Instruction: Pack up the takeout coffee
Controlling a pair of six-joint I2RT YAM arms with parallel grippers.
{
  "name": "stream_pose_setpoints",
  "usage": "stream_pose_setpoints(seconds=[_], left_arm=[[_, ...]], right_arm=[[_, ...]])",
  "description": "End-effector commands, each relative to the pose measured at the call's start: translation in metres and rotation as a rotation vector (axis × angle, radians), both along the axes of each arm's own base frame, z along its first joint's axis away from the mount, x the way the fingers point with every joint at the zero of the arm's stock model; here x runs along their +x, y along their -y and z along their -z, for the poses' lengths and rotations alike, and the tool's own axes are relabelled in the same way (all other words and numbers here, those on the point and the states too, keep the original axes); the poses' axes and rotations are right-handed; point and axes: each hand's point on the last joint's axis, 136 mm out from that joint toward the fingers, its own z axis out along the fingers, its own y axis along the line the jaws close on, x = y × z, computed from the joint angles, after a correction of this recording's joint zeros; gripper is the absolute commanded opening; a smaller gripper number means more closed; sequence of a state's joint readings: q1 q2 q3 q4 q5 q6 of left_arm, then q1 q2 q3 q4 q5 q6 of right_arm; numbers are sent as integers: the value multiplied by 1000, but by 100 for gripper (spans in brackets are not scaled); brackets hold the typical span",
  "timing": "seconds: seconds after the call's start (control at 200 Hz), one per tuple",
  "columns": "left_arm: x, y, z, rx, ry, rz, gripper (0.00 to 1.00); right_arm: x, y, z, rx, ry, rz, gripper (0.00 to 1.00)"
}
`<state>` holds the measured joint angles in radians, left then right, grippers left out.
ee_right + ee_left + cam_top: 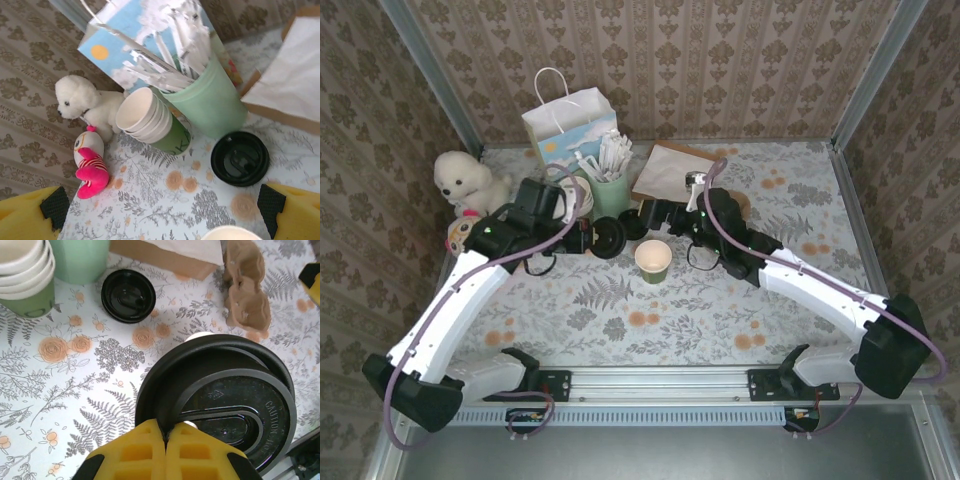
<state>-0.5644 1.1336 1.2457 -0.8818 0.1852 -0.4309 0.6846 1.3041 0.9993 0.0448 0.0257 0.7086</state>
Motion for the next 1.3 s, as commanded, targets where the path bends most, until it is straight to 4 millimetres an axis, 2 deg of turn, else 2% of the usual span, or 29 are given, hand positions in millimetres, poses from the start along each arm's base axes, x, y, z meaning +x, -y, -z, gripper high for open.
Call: stream_pose_setpoints(seconds=[0.0,0.095,0.21,0.295,0.345,0.395,0.48,0.62,0.73,0.89,0.98,1.13,1.27,1.295], left_arm=[[3,3,16,23,-24,-100,0],[3,20,26,-2,-97,-69,0],[7,28,36,48,-104,-69,0],[11,39,42,42,-115,-61,0],[14,46,46,39,-117,-57,0],[19,50,50,49,-114,-63,0],[27,53,56,79,-105,-69,0],[34,57,68,176,-152,-36,0],[30,73,69,148,-208,18,0],[24,81,76,153,-243,4,0],[22,80,86,198,-252,-10,0],[21,83,102,246,-280,-15,0],[25,86,103,270,-285,-11,0],[25,86,103,276,-286,-10,0]], right_arm=[[-20,10,-3,16,-116,-2,100],[-22,25,23,52,-270,-12,100],[-18,42,51,107,-384,-1,100],[-16,57,63,81,-414,30,100],[-15,61,64,74,-404,25,100],[-14,60,63,86,-388,-6,100],[-16,44,56,199,-373,-162,100],[-17,48,82,188,-442,-170,98],[-21,40,82,201,-387,-249,91],[-25,48,102,176,-414,-205,86],[-29,48,114,191,-450,-199,78],[-32,44,125,252,-488,-202,76],[-37,37,126,290,-501,-253,74],[-36,37,136,288,-532,-242,74]])
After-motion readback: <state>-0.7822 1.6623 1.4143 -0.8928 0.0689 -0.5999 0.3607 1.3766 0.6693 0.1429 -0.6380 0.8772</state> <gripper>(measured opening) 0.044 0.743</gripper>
